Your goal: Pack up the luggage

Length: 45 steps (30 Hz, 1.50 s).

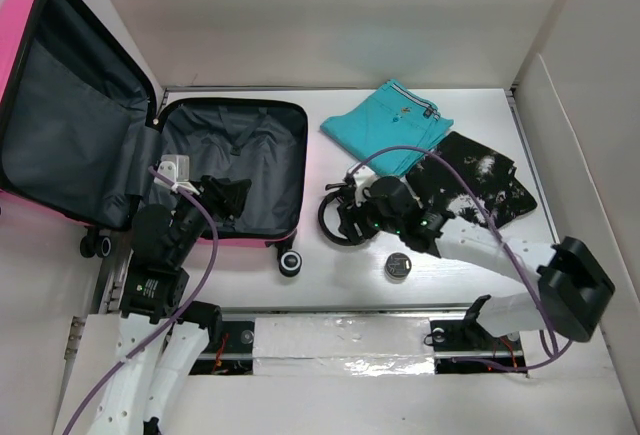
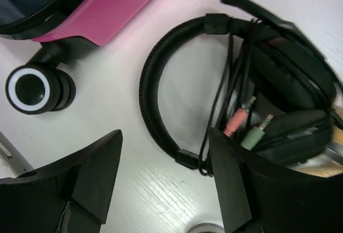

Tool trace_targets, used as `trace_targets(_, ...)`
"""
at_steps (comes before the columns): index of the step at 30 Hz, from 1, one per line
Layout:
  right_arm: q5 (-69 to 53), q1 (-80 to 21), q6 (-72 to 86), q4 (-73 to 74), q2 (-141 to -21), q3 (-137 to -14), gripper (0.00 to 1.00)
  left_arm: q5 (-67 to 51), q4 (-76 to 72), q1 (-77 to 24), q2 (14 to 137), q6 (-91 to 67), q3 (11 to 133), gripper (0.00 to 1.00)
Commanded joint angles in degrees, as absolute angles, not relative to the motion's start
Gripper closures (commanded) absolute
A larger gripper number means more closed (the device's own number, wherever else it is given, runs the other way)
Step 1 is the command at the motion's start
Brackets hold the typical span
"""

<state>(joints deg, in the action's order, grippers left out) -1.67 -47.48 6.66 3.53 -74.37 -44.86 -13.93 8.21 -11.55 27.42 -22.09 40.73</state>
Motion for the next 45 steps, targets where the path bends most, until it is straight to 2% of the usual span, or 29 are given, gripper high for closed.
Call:
trace_targets(1, -2.1, -50.4, 4.8, 2.5, -79.5, -50.8, 0.29, -11.5, 7.4, -11.8, 26.7, -21.4, 40.8, 0.47)
trace_targets(11, 3.3, -53.7, 3.7, 4.0, -96.0, -58.6, 0.37, -10.5, 8.0, -11.8, 25.5, -21.3, 40.9, 0.49)
trace_targets(17, 5.7, -54.2, 4.0, 3.9, -102.3, -60.8, 0.53, -10.5, 8.2, -11.8, 25.3, -21.3, 41.0, 0.50)
trace_targets(18, 6.3, -54.8, 4.0, 4.5, -104.0, -61.9, 0.67, -10.5, 8.1, -11.8, 25.4, -21.2, 41.2, 0.50)
trace_targets(20, 7.0, -54.8, 4.1, 4.8, -105.4, -62.7, 0.77, -10.3, 8.1, -11.8, 25.4, -21.1, 41.2, 0.50)
trace_targets(22, 9.3, -55.3, 4.3, 4.5, -106.0, -63.0, 1.00, -10.7, 8.1, -11.8, 25.1, -21.1, 41.0, 0.51)
trace_targets(25, 13.1, -56.5, 4.4, 5.3, -103.7, -63.0, 1.00, -10.5, 7.9, -11.8, 25.0, -21.0, 41.1, 0.51)
trace_targets(33, 21.7, -58.4, 3.1, 11.7, -84.9, -64.9, 1.00, -10.8, 7.9, -11.8, 25.0, -21.2, 41.0, 0.52)
trace_targets(37, 24.2, -58.4, 1.6, 11.6, -79.8, -66.4, 1.00, -10.2, 8.1, -11.8, 24.4, -21.4, 41.2, 0.52)
trace_targets(41, 20.9, -58.4, -3.5, 7.8, -81.6, -71.8, 1.00, -8.8, 8.7, -11.8, 23.8, -21.9, 41.6, 0.54)
trace_targets(45, 14.3, -58.4, -4.6, 3.5, -90.3, -81.0, 1.00, -1.2, 11.3, -11.8, 22.6, -23.5, 42.9, 0.56)
